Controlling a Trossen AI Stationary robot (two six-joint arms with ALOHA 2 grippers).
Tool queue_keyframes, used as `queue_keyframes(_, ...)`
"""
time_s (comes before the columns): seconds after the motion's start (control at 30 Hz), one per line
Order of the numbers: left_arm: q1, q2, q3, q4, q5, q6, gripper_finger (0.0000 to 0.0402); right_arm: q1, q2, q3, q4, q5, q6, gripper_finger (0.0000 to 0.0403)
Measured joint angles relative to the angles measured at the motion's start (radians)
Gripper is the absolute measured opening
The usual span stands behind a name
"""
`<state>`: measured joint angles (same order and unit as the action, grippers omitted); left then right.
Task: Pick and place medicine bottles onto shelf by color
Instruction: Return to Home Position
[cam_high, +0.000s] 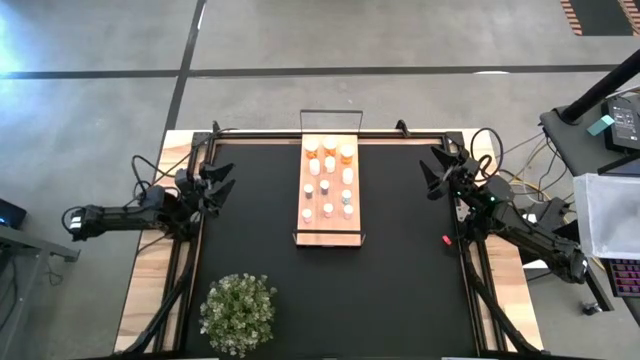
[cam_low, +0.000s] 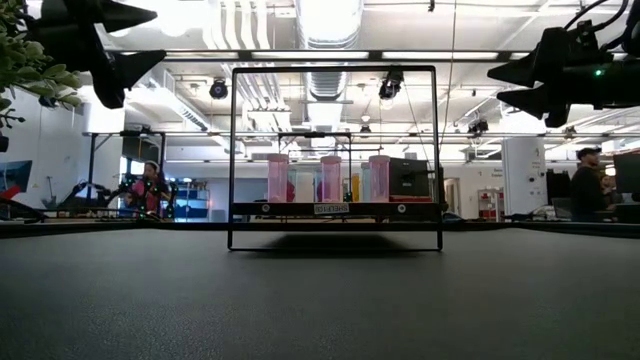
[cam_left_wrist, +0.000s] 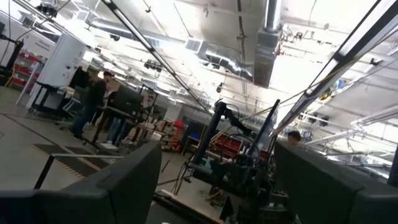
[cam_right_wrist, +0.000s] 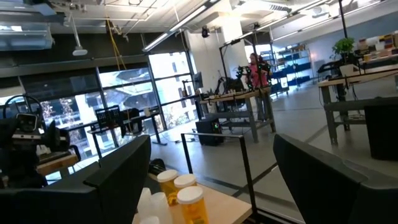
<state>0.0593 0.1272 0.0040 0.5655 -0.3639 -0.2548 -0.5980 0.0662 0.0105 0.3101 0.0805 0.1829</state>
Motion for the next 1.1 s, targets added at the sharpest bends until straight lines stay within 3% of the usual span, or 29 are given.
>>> queue_keyframes(0.37,0.000,-0.039,0.000,0.002,0.000,0.000,0.0295,0.000,0.000,0.000,0.000,0.000,0.000,0.0329)
queue_keyframes(1.1,0.000,0.026,0.000,0.001,0.000,0.000,0.0295,0.000,0.002,0.000,0.000,0.000,0.000,0.0329)
